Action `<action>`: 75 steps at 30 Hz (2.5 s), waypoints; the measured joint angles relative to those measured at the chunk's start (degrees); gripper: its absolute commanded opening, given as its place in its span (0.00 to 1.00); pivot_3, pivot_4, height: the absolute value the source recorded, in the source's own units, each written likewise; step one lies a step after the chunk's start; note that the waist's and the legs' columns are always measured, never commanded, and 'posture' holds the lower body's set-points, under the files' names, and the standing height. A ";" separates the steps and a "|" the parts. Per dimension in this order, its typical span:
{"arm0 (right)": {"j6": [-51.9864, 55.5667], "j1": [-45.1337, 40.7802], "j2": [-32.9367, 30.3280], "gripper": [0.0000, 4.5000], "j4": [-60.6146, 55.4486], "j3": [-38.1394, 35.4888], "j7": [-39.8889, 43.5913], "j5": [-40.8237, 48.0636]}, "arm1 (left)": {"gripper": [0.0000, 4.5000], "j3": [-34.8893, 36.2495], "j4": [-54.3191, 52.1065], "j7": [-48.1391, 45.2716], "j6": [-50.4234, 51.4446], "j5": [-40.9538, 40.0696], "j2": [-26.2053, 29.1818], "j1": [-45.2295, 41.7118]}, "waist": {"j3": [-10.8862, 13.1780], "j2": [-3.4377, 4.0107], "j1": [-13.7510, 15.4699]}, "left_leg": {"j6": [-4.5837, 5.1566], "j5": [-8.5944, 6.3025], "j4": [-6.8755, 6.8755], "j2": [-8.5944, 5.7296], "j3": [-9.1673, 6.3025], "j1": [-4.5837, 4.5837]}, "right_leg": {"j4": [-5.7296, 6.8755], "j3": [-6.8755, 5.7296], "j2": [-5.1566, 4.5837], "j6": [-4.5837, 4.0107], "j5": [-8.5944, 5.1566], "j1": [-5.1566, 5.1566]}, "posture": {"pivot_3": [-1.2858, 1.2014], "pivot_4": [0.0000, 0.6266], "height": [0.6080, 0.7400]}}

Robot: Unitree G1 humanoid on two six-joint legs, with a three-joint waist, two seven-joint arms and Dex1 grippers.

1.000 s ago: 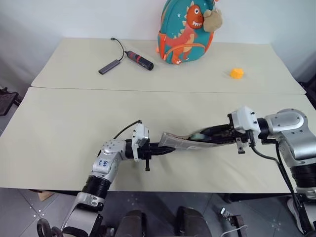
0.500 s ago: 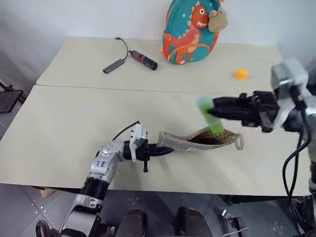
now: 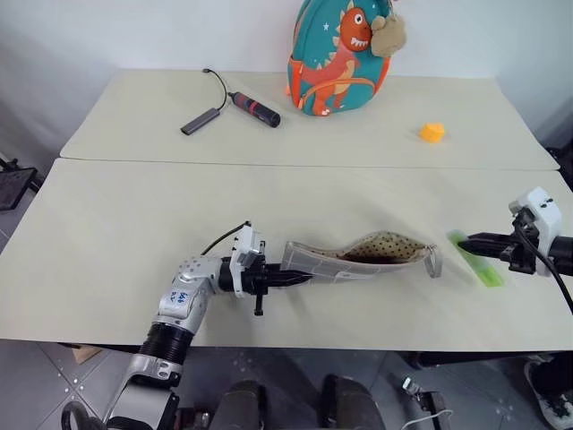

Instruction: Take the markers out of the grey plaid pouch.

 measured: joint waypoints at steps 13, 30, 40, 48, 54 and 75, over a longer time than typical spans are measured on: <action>-17.23 5.66 3.14 0.73 -8.61 -14.76 9.66 5.51 | 0.00 -0.03 2.19 -0.48 -0.30 0.05 -0.27 -1.28 | 0.01 0.02 0.31 | 0.01 0.01 0.00 0.02 -0.04 0.00 | -0.09 0.00 0.06 0.07 0.04 0.04 | 0.52 0.24 1.00; -12.75 -6.03 5.41 0.01 -33.63 7.27 20.91 9.05 | 0.00 -0.15 3.63 -1.23 -0.53 0.23 -0.27 -2.23 | 0.02 0.00 0.44 | 0.02 0.00 0.04 -0.06 -0.42 -0.03 | -0.13 -0.06 0.03 0.07 0.05 0.11 | 0.52 0.24 1.00; -9.63 -12.79 9.38 0.01 -32.48 16.35 16.92 1.22 | 0.00 -0.46 3.54 -0.70 -0.59 0.31 -0.64 -2.29 | 0.02 0.00 0.43 | 0.02 0.00 0.05 -0.07 -0.43 -0.04 | -0.12 -0.08 0.03 0.07 0.05 0.10 | 0.52 0.24 1.00; -9.56 -15.88 9.37 0.01 -30.91 21.75 16.26 -6.88 | 0.00 -0.56 2.30 -0.08 -0.53 0.32 -0.63 -1.41 | 0.01 0.00 0.27 | 0.02 0.00 0.05 -0.06 -0.33 -0.04 | -0.10 -0.06 0.04 0.07 0.05 0.09 | 0.52 0.24 1.00; -8.69 -19.39 12.31 0.01 -30.91 27.46 14.67 -13.40 | 0.00 -0.57 2.33 0.25 -0.53 0.35 -0.91 -1.42 | 0.01 0.00 0.25 | 0.02 0.00 0.05 -0.06 -0.23 -0.04 | -0.09 -0.05 0.04 0.07 0.04 0.07 | 0.52 0.24 1.00; -10.00 -22.02 16.48 0.42 -27.27 34.51 14.78 -26.13 | 0.00 -0.53 2.46 1.26 -0.53 0.91 -1.35 -1.43 | 0.01 0.00 0.13 | 0.01 0.01 0.05 -0.06 -0.21 -0.03 | -0.08 -0.05 0.05 0.07 0.04 0.08 | 0.52 0.24 1.00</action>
